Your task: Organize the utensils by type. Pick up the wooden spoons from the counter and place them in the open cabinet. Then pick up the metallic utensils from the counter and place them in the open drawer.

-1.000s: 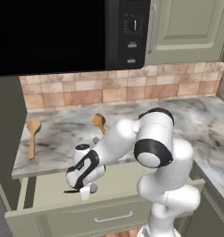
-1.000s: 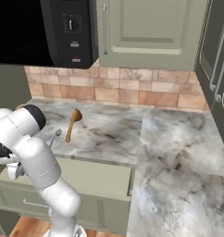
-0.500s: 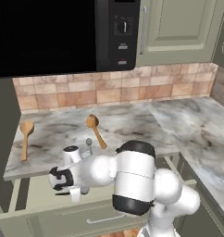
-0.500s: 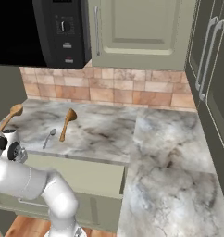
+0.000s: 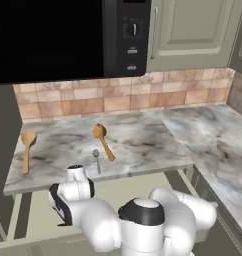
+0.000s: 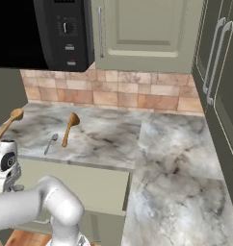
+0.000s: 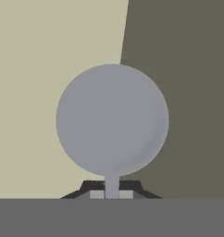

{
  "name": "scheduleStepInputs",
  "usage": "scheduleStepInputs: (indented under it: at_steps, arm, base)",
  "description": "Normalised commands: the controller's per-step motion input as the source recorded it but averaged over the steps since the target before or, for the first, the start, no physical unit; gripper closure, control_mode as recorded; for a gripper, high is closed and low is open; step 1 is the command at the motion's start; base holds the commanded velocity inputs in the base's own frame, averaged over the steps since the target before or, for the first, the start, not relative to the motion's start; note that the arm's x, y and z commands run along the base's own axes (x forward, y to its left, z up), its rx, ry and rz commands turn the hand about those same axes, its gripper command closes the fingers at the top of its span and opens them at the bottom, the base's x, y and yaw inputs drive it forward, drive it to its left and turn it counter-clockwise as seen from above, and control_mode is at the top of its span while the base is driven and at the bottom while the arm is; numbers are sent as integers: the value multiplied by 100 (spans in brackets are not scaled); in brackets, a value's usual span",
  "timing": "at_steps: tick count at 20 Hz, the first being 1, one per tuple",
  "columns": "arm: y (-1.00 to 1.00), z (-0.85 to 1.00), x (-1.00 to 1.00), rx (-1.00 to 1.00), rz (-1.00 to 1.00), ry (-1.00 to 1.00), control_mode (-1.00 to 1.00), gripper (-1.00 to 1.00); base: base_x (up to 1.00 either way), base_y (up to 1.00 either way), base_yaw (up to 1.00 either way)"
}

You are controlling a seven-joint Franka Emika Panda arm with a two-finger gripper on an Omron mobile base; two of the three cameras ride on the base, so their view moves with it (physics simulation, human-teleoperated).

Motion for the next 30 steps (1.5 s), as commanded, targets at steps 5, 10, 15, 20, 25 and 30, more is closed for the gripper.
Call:
scheduleStepInputs:
  at_steps: [5,10,15,20,25,30]
  arm:
    - [0,-13,-100,16,8,28,-100,100]
    - [0,-16,-81,12,5,41,-100,100]
    - [3,-53,-43,0,0,36,-100,100]
    - [1,-49,-58,0,0,10,-100,-100]
    - [0,-20,-88,0,0,-1,-100,-100]
    - [0,0,-90,0,0,-6,-100,-100]
  base:
    - [0,0,0]
    - [0,0,0]
    - [0,0,0]
    - [0,0,0]
    - [0,0,0]
    - [0,0,0]
